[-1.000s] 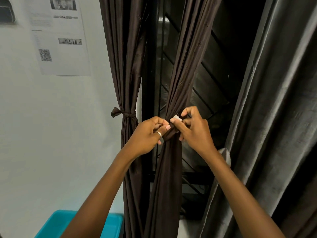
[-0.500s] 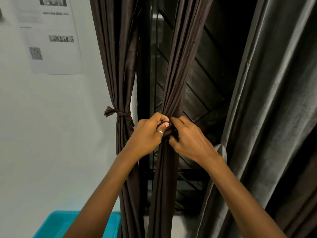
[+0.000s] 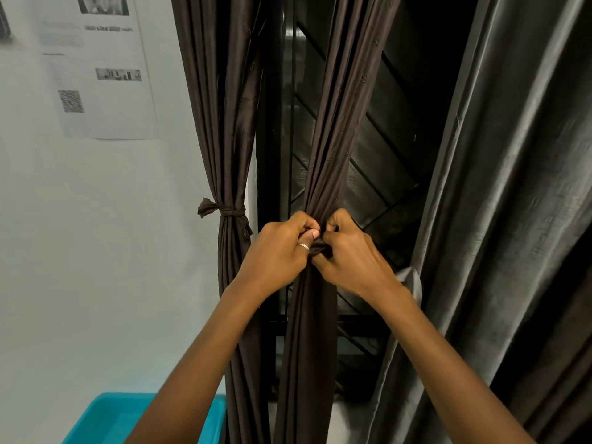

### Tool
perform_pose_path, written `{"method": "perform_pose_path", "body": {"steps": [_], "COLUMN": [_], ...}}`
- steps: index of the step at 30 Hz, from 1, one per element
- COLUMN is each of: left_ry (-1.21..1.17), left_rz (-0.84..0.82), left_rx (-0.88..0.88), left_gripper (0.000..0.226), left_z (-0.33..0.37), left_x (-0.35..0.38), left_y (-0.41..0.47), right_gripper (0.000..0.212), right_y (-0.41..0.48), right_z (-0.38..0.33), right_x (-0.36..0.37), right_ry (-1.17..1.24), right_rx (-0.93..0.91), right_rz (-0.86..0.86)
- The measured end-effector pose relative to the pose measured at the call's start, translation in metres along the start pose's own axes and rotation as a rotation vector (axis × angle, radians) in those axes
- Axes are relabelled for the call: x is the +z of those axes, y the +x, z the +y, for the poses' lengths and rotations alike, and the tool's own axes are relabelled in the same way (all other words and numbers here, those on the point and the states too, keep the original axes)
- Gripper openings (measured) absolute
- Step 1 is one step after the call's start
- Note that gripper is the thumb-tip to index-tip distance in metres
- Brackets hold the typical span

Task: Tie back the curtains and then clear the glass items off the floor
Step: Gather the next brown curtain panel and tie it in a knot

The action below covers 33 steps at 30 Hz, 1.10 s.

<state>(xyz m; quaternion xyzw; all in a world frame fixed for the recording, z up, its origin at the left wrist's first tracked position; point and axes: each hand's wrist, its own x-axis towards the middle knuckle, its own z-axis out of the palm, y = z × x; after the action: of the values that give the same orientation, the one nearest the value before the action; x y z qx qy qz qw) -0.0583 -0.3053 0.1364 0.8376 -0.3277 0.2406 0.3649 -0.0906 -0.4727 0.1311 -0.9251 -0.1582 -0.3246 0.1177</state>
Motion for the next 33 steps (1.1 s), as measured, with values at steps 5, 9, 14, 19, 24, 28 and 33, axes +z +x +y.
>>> {"method": "perform_pose_path", "body": {"steps": [5,9,14,19,24,28,33], "left_ry": [0.046,0.039,0.010,0.040,0.005,0.009,0.005], "left_rz": [-0.019,-0.008,0.106,0.263,0.354,0.383,0.437], "left_rx": [-0.012,-0.019,0.007,-0.006,-0.006,-0.007,-0.036], "left_gripper": [0.016,0.018,0.018,0.019,0.020,0.017,0.013], "left_z": [0.004,0.004,0.008,0.014,0.015,0.010,-0.002], "left_x": [0.003,0.005,0.014,0.025,0.027,0.028,0.023], "left_y": [-0.004,-0.004,-0.009,-0.019,-0.022,-0.025,-0.032], "right_gripper": [0.023,0.031,0.024,0.018,0.012,0.005,0.017], "right_y": [-0.014,-0.033,-0.046,-0.049,-0.047,-0.044,-0.047], "right_z": [-0.005,-0.007,-0.001,0.004,0.005,0.008,0.038], "right_x": [0.006,0.010,0.017,0.017,0.013,0.007,-0.001], "right_ry": [0.041,0.057,-0.109,-0.149,0.036,0.082,0.247], "right_rx": [0.026,0.047,-0.004,-0.004,0.055,0.069,0.221], "right_rz": [0.102,0.264,0.386,0.407,0.423,0.365,0.281]}}
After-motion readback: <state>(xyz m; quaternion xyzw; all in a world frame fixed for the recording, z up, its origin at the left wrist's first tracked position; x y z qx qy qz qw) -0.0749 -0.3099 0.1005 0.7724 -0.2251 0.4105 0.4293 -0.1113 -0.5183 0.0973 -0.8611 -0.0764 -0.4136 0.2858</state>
